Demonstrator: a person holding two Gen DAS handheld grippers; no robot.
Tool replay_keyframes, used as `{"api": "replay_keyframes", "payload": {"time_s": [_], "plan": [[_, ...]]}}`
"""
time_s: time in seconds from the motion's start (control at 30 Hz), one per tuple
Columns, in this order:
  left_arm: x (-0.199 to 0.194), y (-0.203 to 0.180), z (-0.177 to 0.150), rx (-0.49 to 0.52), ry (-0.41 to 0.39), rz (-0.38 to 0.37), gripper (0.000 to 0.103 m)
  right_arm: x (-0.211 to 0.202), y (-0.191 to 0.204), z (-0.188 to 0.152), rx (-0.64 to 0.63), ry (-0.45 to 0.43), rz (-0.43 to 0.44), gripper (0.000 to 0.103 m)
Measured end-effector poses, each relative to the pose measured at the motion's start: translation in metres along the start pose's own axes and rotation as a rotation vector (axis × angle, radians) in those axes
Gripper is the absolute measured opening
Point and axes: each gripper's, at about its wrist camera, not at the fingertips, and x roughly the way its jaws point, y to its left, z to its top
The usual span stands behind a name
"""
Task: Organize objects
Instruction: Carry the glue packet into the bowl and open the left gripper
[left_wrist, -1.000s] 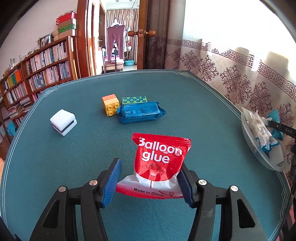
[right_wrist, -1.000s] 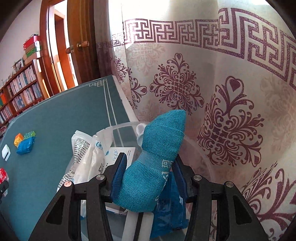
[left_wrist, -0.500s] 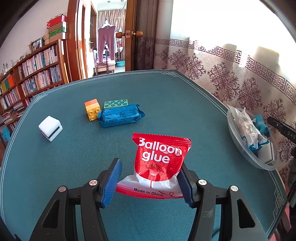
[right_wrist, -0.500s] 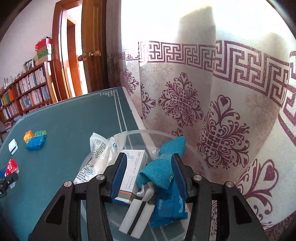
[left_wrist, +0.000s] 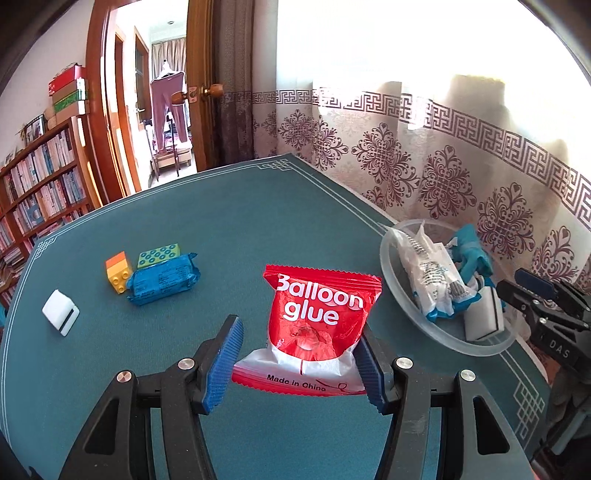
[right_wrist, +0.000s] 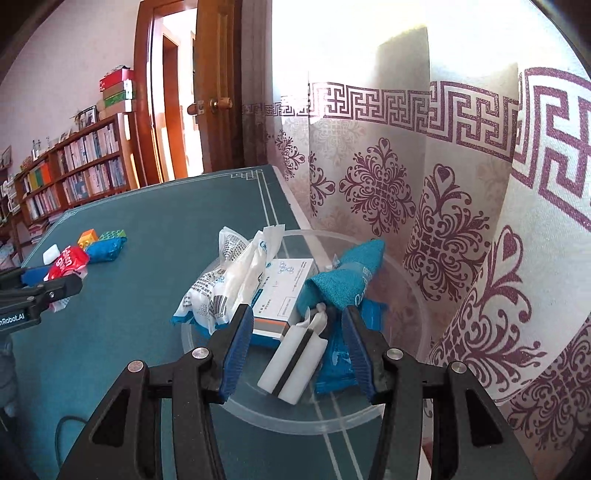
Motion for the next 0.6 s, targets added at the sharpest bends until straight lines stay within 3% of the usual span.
{"api": "replay_keyframes", "payload": {"time_s": [0.6], "plan": [[0.03,-0.108,0.056,0.158,-0.005,-0.16,0.062,-0.013,-0.022,-0.017,0.057,-0.026,0.078,0.052]]}}
